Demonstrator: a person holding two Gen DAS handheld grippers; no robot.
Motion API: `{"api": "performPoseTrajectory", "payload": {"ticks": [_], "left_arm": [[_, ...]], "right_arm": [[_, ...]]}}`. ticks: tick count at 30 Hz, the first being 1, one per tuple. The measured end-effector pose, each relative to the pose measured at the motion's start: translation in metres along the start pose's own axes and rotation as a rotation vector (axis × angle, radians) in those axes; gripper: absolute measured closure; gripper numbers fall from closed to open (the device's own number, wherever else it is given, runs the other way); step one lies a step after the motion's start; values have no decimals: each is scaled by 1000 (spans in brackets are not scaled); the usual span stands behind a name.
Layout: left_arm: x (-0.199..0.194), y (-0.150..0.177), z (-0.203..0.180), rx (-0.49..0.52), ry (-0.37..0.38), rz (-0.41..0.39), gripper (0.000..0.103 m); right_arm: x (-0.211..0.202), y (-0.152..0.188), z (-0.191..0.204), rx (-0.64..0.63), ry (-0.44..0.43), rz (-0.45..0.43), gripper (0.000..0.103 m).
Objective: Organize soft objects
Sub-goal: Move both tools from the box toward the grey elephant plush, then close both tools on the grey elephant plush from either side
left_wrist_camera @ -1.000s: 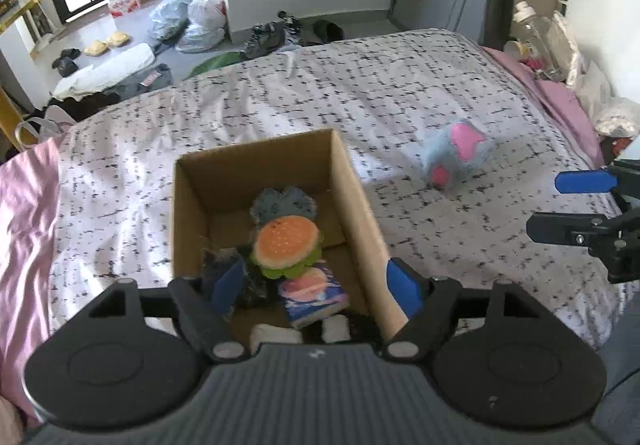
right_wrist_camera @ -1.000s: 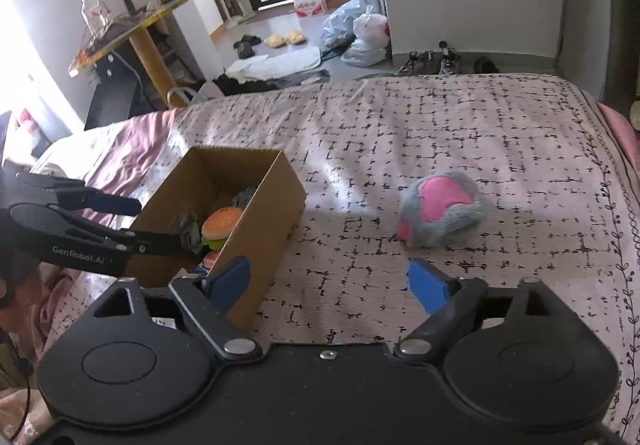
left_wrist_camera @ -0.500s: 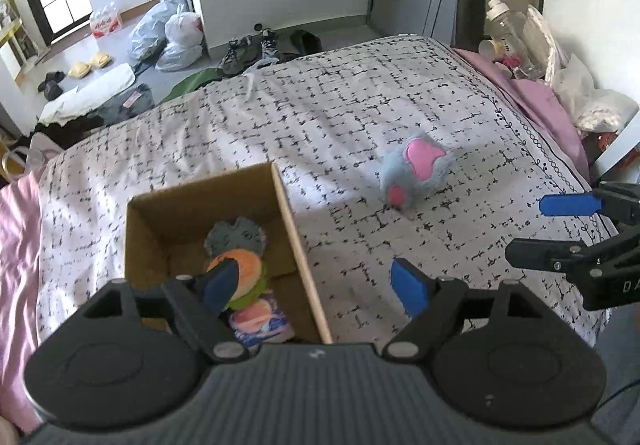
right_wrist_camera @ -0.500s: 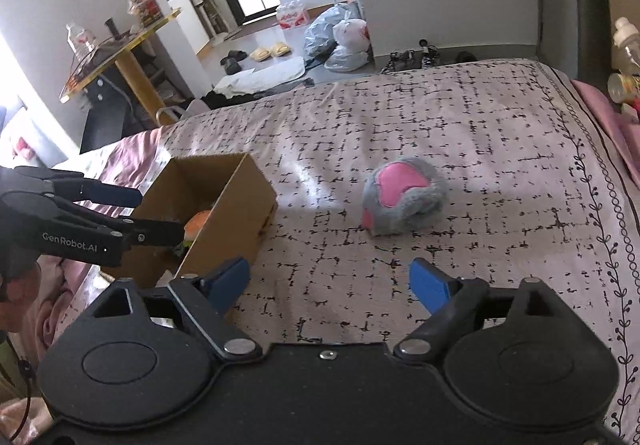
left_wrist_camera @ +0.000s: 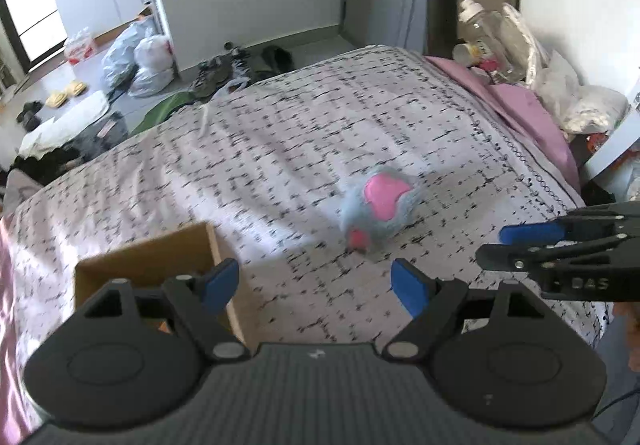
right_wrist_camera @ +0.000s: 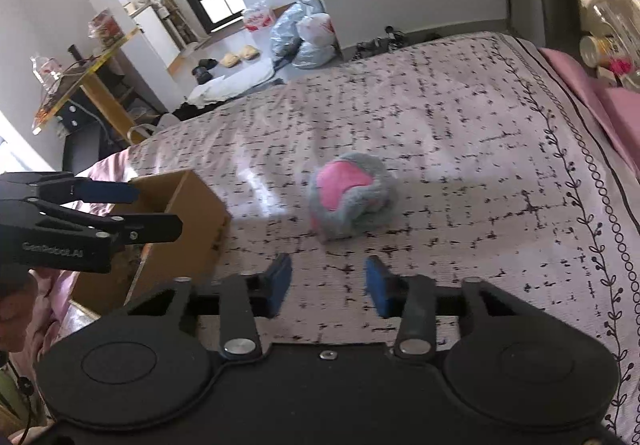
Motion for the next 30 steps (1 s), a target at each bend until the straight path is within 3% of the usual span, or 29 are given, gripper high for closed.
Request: {"api": "performPoseTrajectory", "payload": {"ticks": [6,14,21,30], "left_arm": [[24,-11,-21,29,48,16,24],[65,-19,-44,66,72,36,29],[95,-20,-61,136,105,54,47],[139,-26,-73,170,106,100,48]], "right_arm": [[14,-2,-22,26,17,11,77],[37,-7,-47,58,22,40,77],[54,-14,-71,91,35,48,77],[74,-20,-81,116,24,69,77]]}}
Point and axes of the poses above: each gripper's, at about its wrist camera, not at the fingertips, and x roughly the way its jaws point, z to its left, y to its underside, the point moved 1 cm from there along x, roughly the way its jaws point, and after that the axes turned 2 degrees about -x, right-handed, at the moved point
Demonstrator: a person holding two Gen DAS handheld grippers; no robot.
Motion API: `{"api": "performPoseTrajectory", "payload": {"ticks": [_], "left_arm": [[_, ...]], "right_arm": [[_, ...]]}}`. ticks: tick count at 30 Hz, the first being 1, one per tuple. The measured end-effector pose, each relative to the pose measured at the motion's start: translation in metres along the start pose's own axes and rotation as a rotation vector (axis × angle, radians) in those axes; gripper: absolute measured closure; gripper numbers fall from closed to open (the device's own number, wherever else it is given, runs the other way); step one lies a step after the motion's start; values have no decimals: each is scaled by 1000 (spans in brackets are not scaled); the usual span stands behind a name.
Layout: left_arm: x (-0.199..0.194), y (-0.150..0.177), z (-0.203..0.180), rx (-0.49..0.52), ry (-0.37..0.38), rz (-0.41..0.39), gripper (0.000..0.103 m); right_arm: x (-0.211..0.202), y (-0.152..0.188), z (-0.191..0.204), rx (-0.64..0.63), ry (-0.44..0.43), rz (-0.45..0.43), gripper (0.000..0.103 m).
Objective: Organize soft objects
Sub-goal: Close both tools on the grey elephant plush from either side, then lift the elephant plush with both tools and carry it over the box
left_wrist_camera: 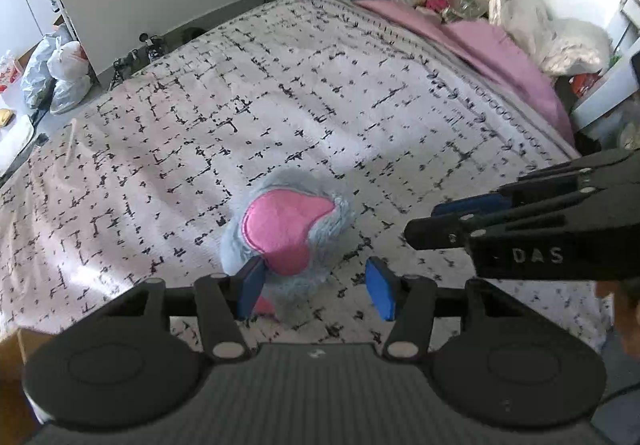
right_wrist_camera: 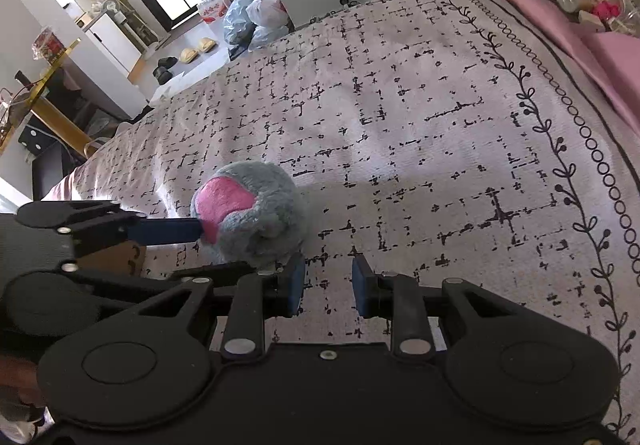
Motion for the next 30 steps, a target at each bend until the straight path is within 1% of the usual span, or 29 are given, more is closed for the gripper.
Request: {"api": "performPoseTrajectory", "payload": {"ticks": [4,8,10,11,13,15,18,22,24,27,30], "left_arm": [[7,-7,5,24,-48,-28,48],[9,-11,16,11,-61,-43,49],[9,-12,22,4,-68,-54,57],[10,-12,24,-2,-73,-57,59],[11,-12,31,-19,-78,-66,69],[12,-13,36,-46,-88,-64,75],[11,-14,47,-104,-63,-68,77],[5,-15,55,-154,-15,-62,80],[1,-15,57,-177,11,-61,80],[-5,-12,58,-181,21,-60,81],[-9,-9,59,-199,41,-54,81]], "right_arm": [[8,-4,-1,3,-11,6,77],[16,-10,1,11,-25,6,76],[19,-14,3,15,-32,3,76],[22,-16,5,17,-38,2,76],[25,-21,8,24,-50,0,76],[27,-26,8,53,-61,-10,76],[34,-33,9,100,-101,-4,76],[44,-37,17,94,-105,10,76],[45,-37,18,114,-113,13,76],[45,-35,17,150,-131,19,76],[43,-30,17,151,-128,23,77]]}}
Point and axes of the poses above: each gripper's, at about its wrist camera, not at the fingertips, and x roughly the way its jaws point, z to its left, y to its underside, the point moved 1 cm from there along x, roughly the way its jaws point, and after that the axes turned 2 degrees about -x, right-handed, at the moved point
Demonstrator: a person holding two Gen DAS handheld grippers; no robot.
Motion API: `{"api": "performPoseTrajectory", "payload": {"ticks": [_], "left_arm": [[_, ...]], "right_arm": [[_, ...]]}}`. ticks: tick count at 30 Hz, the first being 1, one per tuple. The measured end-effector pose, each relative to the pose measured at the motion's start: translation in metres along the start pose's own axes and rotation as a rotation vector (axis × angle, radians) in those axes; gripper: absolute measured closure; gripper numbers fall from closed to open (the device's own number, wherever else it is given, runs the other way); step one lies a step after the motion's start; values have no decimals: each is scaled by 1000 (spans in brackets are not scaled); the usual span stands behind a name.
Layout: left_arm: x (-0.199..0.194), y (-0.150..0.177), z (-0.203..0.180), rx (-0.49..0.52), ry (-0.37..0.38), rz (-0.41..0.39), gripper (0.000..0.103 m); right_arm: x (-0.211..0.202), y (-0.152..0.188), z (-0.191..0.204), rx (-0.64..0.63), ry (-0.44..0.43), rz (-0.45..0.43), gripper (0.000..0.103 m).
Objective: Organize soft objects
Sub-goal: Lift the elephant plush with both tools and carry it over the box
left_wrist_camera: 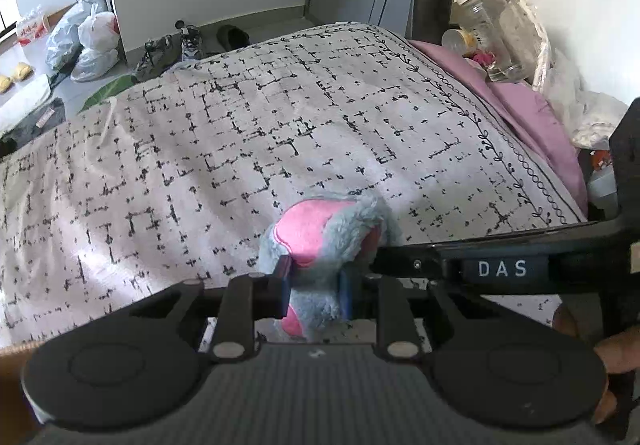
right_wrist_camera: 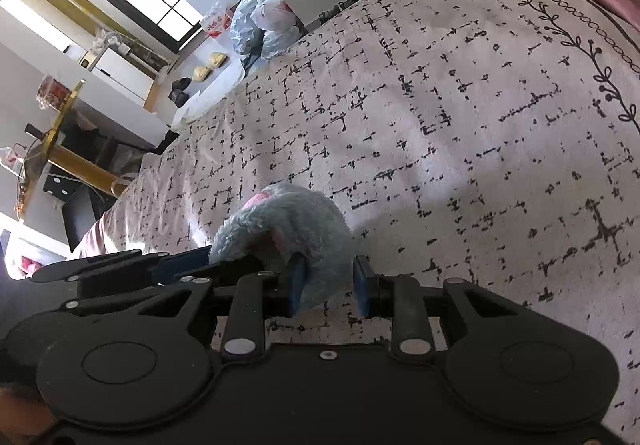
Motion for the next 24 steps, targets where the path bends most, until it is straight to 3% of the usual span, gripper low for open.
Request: {"api": "performPoseTrajectory", "payload": {"ticks": [2,7,13,24], "left_arm": [[-3,4,0,-11,15,7,81],[-13,15,-4,0,35,10,81],[-31,26,-13,8,45,37,81],[-76,35,-15,24,29,13,81]], "right_arm": [[-3,4,0,24,-19,12,90],[-20,17,11,-32,15,4,94],[-39,29,23,-60,36,2,95],[-67,38,55,-89,32,-21,95]]}}
Point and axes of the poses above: each gripper's, at about its wrist camera, not at the fingertips, and x roughly the way its jaws point, z to its left, y to its underside, the point moved 1 cm from there along x, roughly the way its jaws point, and after that the axes turned 2 degrees about -x, right-handed, at the moved point
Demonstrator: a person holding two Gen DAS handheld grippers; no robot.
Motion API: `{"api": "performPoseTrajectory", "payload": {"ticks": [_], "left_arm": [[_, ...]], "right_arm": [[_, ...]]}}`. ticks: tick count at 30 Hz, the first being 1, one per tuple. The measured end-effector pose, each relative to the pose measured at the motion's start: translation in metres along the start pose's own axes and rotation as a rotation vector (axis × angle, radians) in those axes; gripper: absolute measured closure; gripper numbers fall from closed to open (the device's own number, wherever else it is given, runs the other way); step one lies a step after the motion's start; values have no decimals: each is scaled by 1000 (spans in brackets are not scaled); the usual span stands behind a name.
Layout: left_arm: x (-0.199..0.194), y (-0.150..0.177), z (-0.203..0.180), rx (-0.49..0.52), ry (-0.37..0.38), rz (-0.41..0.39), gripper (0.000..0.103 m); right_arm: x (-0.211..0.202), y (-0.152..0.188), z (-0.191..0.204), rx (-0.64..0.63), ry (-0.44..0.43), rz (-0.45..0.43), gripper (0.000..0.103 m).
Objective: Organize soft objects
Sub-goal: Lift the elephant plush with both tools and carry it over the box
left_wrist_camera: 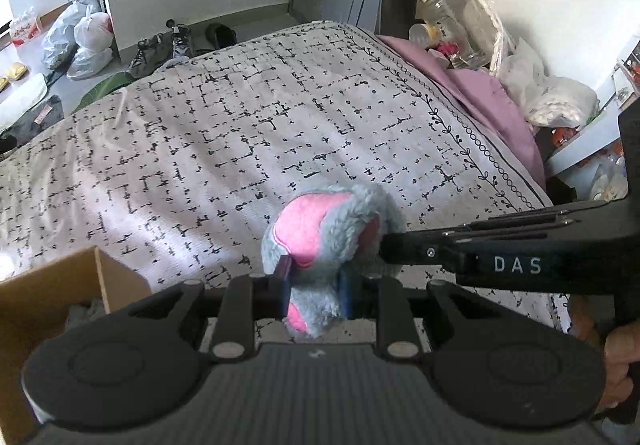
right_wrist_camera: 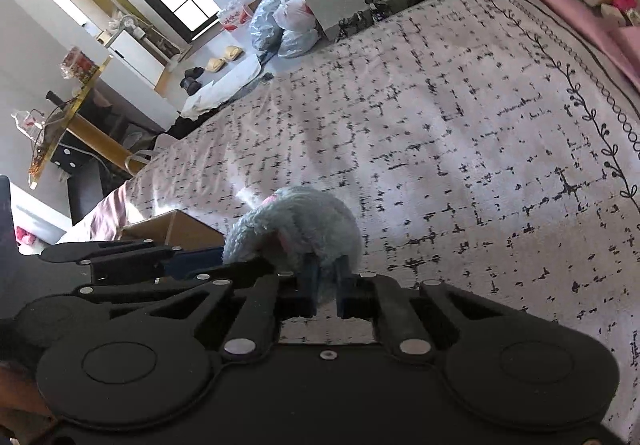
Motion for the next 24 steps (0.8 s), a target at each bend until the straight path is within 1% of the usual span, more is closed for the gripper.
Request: {"api": "performPoseTrajectory", "payload": {"ticks": [10,18,24], "left_arm": [[-46,4,13,7,0,-54,81],[-75,10,33,8,-12,-97,81],[-93,15,53,-13,-10,-128,81]], "right_arm": [[-22,0,39,-68,-10,-46,95],[-25,-2,73,-104,-22,-69,95],[-26,-2,100,-143,-24,-81,95]]}}
Point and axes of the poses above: each gripper's, at about its wrist camera, not at the fingertips, and x roughly the way its jaws point, z to its left, y to its underside, the point moved 1 cm from there along x, roughly the way its jaws point, and after that the axes turned 2 degrees about -x, right-handed, at the moved point
